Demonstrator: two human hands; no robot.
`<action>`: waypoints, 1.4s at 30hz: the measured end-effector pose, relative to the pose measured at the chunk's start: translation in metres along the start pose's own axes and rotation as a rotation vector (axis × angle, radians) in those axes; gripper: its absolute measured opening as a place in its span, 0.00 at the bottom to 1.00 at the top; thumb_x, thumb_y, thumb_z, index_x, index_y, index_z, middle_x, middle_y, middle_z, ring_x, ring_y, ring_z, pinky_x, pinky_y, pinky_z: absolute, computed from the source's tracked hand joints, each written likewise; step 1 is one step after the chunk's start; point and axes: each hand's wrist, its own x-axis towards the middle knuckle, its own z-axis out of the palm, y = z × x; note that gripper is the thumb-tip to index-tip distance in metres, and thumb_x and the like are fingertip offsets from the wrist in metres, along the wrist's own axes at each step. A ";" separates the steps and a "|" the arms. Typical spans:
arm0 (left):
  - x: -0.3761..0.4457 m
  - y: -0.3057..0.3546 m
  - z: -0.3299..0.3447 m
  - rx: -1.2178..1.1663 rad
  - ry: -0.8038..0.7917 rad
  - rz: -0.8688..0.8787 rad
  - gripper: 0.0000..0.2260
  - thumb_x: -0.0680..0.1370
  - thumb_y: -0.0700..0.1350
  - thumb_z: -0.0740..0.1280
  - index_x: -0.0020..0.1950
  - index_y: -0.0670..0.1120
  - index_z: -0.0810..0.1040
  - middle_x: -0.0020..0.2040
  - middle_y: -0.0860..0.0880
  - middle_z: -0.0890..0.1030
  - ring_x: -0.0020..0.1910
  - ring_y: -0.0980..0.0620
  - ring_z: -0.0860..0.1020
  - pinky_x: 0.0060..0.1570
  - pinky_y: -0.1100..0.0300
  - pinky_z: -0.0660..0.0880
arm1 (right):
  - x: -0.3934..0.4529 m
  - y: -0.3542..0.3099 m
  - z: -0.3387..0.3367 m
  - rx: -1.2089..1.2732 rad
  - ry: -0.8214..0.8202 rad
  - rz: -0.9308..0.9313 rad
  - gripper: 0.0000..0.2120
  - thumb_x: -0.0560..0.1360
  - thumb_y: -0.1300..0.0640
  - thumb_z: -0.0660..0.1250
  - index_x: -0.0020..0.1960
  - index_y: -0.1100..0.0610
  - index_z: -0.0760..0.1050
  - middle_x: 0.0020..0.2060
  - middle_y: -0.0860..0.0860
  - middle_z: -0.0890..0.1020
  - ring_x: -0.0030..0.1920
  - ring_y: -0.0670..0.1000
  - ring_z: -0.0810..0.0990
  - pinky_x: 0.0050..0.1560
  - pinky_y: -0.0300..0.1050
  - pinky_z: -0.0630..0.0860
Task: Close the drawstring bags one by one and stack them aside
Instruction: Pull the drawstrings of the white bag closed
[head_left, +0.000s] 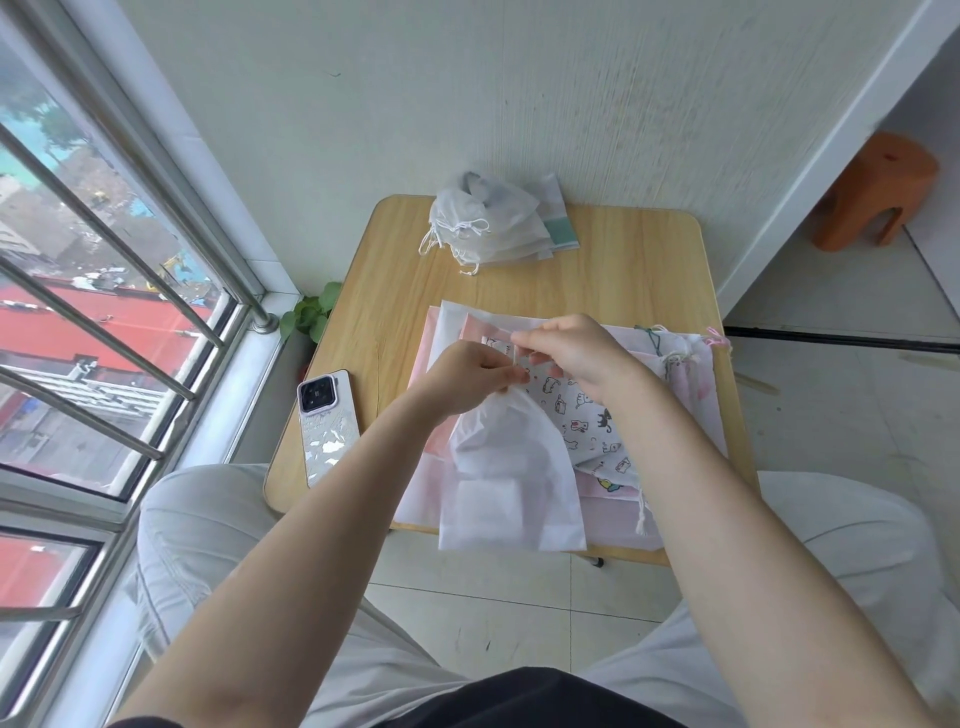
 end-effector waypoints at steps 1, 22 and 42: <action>-0.001 0.001 0.001 -0.024 -0.012 -0.014 0.11 0.77 0.47 0.70 0.35 0.48 0.83 0.25 0.57 0.74 0.23 0.61 0.67 0.29 0.69 0.64 | 0.001 0.000 0.001 0.036 0.018 -0.015 0.06 0.75 0.53 0.70 0.42 0.55 0.81 0.39 0.47 0.81 0.42 0.47 0.76 0.45 0.43 0.71; -0.004 0.001 -0.007 -0.232 -0.020 -0.210 0.10 0.75 0.44 0.65 0.43 0.40 0.84 0.32 0.53 0.80 0.26 0.58 0.67 0.26 0.66 0.62 | 0.001 0.020 0.011 -0.299 0.043 -0.171 0.03 0.73 0.62 0.72 0.43 0.55 0.80 0.40 0.50 0.83 0.44 0.51 0.81 0.52 0.47 0.78; 0.000 -0.004 -0.004 -0.264 0.192 -0.024 0.04 0.74 0.38 0.72 0.40 0.40 0.84 0.32 0.53 0.81 0.31 0.59 0.76 0.38 0.68 0.74 | -0.007 0.013 0.002 -0.169 -0.026 -0.074 0.03 0.81 0.62 0.59 0.52 0.58 0.71 0.48 0.56 0.83 0.46 0.53 0.81 0.57 0.56 0.77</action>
